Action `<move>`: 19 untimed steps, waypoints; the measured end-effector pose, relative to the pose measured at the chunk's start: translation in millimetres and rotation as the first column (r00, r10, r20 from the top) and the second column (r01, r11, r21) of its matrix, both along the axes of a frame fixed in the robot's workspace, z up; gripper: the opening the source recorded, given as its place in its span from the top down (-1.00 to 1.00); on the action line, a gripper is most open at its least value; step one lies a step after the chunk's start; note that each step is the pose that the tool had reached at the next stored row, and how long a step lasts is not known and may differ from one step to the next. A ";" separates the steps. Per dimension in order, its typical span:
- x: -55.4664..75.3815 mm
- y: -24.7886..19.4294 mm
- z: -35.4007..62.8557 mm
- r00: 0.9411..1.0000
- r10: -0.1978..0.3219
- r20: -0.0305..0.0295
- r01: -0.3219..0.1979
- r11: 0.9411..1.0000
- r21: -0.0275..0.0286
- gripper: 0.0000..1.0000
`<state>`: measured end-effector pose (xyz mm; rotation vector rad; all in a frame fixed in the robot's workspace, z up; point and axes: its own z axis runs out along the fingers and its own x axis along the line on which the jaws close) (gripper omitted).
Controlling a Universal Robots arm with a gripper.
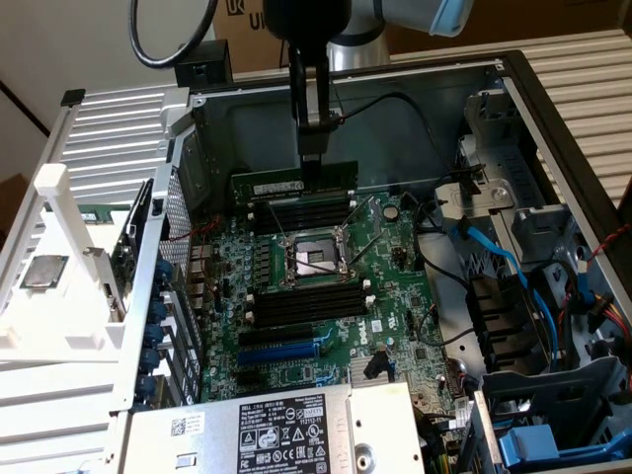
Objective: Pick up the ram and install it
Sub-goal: 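Insert the ram into the slot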
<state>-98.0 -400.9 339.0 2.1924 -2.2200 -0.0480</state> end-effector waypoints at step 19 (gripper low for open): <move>4.3 -13.3 -28.5 1.000 -0.003 -0.002 0.003 1.000 0.000 0.76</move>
